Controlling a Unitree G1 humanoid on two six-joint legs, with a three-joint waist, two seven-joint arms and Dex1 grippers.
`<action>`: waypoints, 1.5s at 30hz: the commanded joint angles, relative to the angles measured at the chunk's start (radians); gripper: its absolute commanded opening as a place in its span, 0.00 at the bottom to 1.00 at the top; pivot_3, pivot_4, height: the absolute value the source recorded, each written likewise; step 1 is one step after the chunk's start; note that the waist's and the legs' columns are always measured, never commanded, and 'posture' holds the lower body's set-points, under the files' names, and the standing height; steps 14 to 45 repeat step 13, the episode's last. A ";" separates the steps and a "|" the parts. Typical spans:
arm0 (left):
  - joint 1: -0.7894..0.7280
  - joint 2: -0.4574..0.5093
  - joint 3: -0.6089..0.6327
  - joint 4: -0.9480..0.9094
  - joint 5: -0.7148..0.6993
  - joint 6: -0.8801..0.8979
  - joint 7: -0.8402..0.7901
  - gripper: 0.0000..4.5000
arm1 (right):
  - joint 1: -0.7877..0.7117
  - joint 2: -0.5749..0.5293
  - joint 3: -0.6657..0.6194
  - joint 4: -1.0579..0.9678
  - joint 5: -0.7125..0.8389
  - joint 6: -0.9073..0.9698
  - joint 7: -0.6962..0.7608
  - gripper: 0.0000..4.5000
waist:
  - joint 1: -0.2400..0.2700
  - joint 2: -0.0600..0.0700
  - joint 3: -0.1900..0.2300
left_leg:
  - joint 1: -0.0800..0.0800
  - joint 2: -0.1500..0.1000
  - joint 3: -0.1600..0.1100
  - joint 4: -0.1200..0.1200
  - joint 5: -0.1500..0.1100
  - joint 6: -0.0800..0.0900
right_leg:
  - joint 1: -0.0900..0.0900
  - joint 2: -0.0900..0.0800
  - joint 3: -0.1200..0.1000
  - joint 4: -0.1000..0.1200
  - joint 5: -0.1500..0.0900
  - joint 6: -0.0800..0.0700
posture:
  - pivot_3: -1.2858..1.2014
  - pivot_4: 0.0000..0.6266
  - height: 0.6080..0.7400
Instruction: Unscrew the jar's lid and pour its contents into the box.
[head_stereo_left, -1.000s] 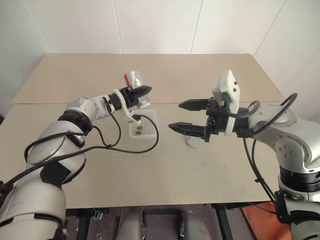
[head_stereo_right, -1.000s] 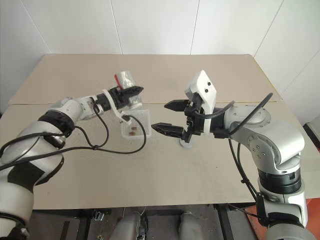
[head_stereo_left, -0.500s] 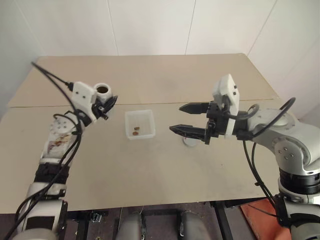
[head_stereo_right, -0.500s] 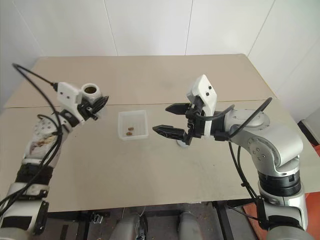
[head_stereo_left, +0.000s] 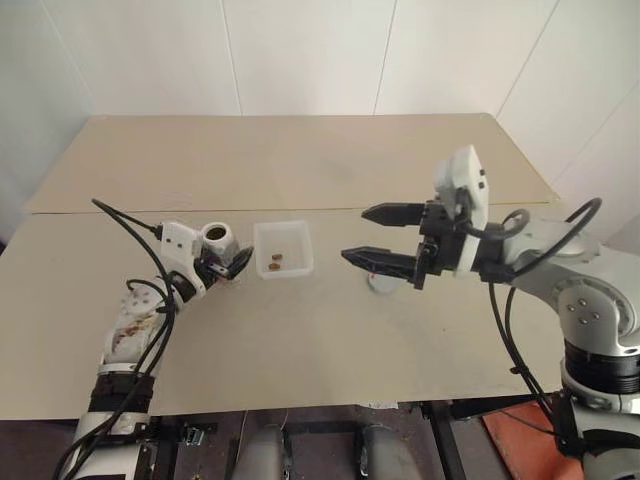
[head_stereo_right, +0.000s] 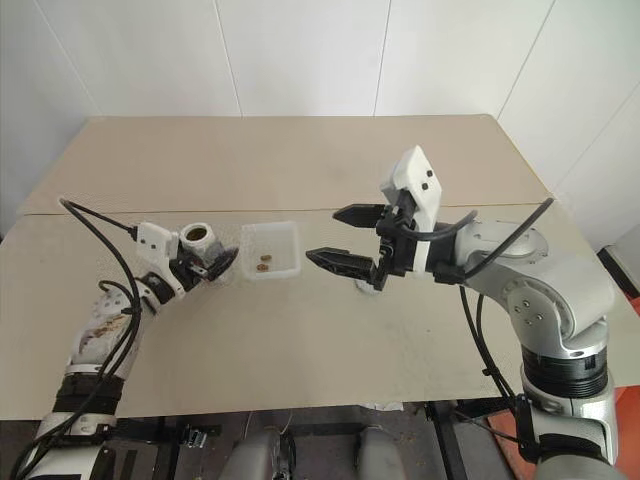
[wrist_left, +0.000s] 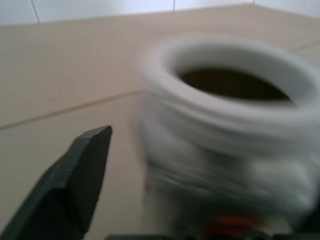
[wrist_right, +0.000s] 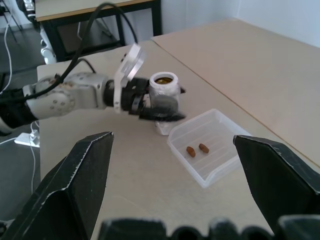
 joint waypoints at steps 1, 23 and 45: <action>0.057 0.032 0.045 -0.118 -0.003 -0.001 -0.021 0.99 | 0.003 -0.023 -0.036 -0.030 0.022 -0.014 -0.003 1.00 | -0.002 0.000 0.000 | 0.000 0.000 0.000 0.000 0.000 0.000 | 0.000 0.000 0.000 0.000 0.000 0.000 | 0.52 0.24 1.00; 0.545 0.329 0.418 -0.556 -0.338 0.214 -0.396 0.99 | 0.179 -0.111 -0.125 -0.093 0.014 -0.083 0.027 1.00 | 0.002 0.000 0.000 | 0.002 0.002 0.001 -0.007 0.000 -0.001 | -0.002 -0.001 0.004 -0.008 0.000 -0.001 | 0.52 0.24 1.00; 0.545 0.329 0.418 -0.556 -0.338 0.214 -0.396 0.99 | 0.179 -0.111 -0.125 -0.093 0.014 -0.083 0.027 1.00 | 0.002 0.000 0.000 | 0.002 0.002 0.001 -0.007 0.000 -0.001 | -0.002 -0.001 0.004 -0.008 0.000 -0.001 | 0.52 0.24 1.00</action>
